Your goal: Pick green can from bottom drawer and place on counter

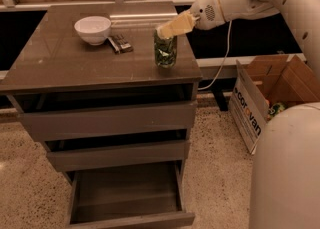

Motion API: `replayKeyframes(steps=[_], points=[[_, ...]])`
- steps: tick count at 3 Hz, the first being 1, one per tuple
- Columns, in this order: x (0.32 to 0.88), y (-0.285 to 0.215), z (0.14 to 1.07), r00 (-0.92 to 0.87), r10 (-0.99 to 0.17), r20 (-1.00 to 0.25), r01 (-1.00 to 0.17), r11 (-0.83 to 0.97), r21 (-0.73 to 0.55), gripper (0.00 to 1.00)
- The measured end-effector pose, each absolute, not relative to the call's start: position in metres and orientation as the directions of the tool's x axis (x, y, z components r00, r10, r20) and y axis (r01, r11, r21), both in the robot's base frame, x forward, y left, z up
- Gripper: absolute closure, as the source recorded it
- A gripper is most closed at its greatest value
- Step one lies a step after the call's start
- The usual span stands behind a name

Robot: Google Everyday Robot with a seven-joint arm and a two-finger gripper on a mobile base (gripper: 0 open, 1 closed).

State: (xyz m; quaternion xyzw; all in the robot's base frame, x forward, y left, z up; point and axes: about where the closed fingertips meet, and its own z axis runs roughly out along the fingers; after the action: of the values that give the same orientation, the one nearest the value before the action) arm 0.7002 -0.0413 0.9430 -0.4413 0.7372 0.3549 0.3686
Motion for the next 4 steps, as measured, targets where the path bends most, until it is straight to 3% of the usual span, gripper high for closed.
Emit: replayKeyframes(steps=[1,2,3,4], points=[[0.692,-0.039,0.934,-0.276,-0.456,-0.846,-0.928,0.356,0.111,0.52],[0.683,-0.045,0.910,-0.300,-0.397,-0.867,-0.912,0.385,0.139,0.22],[0.683,-0.041,0.909,-0.300,-0.406,-0.863,-0.915,0.378,0.140,0.01],[0.681,-0.043,0.906,-0.289,-0.419,-0.861,-0.923,0.360,0.134,0.00]])
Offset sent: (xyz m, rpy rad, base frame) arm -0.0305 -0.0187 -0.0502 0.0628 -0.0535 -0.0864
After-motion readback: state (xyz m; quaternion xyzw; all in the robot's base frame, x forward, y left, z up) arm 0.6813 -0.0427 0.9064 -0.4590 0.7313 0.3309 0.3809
